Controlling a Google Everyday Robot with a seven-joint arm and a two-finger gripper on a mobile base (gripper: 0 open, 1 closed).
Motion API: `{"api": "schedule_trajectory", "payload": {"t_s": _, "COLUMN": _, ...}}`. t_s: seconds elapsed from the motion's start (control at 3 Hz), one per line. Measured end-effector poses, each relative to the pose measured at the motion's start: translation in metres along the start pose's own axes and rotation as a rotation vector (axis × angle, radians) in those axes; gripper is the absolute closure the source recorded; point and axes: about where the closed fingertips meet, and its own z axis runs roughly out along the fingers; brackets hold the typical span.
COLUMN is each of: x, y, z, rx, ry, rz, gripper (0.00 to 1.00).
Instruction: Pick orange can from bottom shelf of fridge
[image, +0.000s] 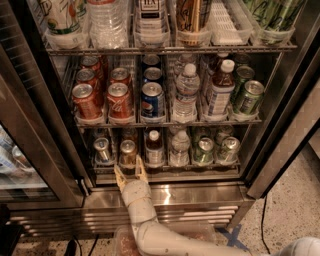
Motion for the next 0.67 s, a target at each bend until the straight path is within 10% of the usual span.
{"api": "schedule_trajectory", "payload": {"t_s": 0.67, "x": -0.0006, "y": -0.0041, "z": 0.0069, "rx": 0.01, "ry": -0.003, "rz": 0.001, "gripper": 0.38}}
